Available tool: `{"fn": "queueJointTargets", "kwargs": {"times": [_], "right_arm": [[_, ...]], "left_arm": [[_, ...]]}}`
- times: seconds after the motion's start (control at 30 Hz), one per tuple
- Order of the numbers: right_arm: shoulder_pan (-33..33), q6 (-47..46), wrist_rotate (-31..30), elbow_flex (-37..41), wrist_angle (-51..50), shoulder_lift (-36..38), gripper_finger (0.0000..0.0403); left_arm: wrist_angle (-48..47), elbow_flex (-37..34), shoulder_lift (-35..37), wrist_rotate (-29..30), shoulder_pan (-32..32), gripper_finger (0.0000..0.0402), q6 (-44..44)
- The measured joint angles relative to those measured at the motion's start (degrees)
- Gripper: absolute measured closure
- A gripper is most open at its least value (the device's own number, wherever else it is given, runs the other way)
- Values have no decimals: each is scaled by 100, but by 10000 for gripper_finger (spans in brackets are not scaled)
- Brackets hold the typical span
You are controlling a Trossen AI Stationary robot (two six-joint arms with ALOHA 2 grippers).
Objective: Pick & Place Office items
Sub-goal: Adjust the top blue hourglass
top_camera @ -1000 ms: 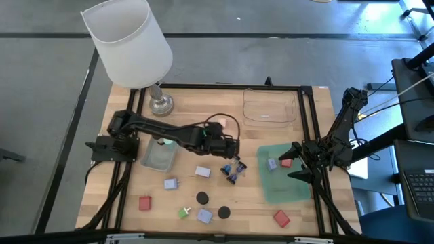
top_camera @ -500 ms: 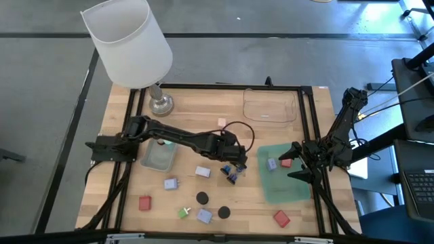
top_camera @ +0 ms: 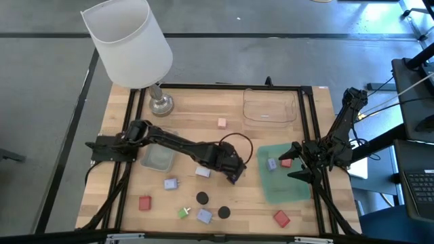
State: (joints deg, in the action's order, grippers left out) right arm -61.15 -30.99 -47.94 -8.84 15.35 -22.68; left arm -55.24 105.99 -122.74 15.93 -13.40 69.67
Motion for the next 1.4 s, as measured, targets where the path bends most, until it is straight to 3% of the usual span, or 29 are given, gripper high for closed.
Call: {"fn": "queueJointTargets", "kwargs": {"times": [0.3, 0.5, 0.83, 1.4], "right_arm": [[-1, 0, 0, -1, 0, -1, 3], [1, -1, 0, 0, -25, -2, 3], [1, -1, 0, 0, -11, -2, 3], [0, -1, 0, 0, -17, -2, 3]], "left_arm": [[108, -14, -383, -88, -34, 70, -98], [261, -8, -590, -122, 57, 40, -290], [835, -6, -636, 247, 375, 36, -643], [1072, -6, -954, -50, 726, 46, -643]]}}
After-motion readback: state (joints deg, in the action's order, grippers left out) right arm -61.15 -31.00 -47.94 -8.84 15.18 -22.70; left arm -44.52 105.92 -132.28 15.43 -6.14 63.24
